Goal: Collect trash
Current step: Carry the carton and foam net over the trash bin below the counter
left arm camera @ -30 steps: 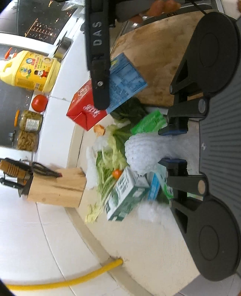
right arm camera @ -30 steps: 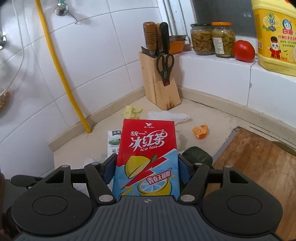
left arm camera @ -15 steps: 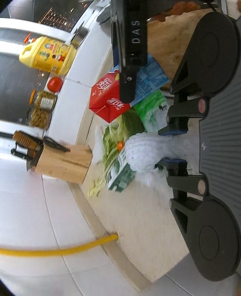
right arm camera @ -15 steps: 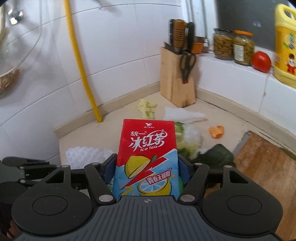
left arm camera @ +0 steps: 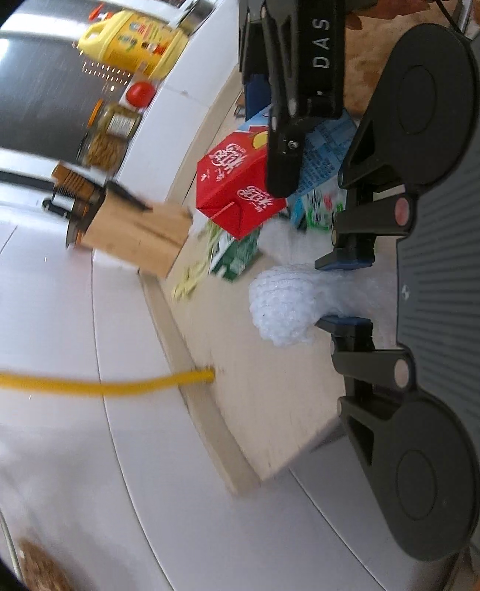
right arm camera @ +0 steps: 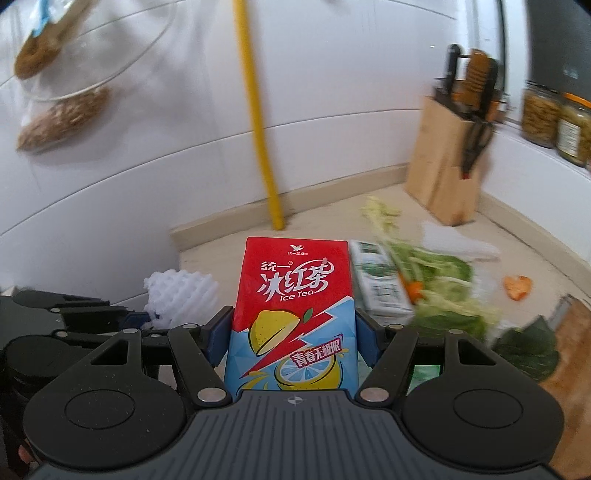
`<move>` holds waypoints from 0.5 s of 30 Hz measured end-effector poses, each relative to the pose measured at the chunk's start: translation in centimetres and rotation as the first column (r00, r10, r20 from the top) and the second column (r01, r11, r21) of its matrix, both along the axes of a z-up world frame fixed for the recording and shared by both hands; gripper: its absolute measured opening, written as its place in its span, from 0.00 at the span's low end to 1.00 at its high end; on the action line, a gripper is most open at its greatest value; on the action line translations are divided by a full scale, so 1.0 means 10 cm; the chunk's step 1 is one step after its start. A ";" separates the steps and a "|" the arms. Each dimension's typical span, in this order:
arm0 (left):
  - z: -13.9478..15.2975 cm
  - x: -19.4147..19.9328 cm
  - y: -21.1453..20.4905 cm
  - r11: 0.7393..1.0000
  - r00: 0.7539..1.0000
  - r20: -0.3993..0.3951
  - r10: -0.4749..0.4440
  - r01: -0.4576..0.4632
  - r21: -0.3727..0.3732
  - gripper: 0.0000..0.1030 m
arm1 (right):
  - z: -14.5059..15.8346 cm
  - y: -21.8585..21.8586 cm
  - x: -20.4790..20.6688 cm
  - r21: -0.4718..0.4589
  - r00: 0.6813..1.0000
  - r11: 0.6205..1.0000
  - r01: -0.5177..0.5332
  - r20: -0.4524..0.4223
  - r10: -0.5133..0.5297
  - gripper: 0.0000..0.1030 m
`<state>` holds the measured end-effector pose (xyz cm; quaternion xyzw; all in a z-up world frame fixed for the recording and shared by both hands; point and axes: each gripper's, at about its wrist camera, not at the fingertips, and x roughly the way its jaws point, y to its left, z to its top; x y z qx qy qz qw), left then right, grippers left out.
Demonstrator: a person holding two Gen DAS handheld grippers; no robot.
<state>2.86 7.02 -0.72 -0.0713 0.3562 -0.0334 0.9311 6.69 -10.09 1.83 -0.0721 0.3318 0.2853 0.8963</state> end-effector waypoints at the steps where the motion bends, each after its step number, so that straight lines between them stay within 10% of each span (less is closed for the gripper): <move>1: 0.00 -0.03 0.04 1.000 1.000 0.001 0.016 -0.016 0.002 0.20 | -0.01 0.06 -0.01 0.000 1.000 1.000 -0.018 -0.003 0.018 0.71; 15: -0.21 -0.48 0.80 0.959 0.956 -0.075 0.282 -0.282 0.018 0.20 | -0.25 0.97 -0.17 0.015 0.960 0.964 -0.264 -0.096 0.264 0.71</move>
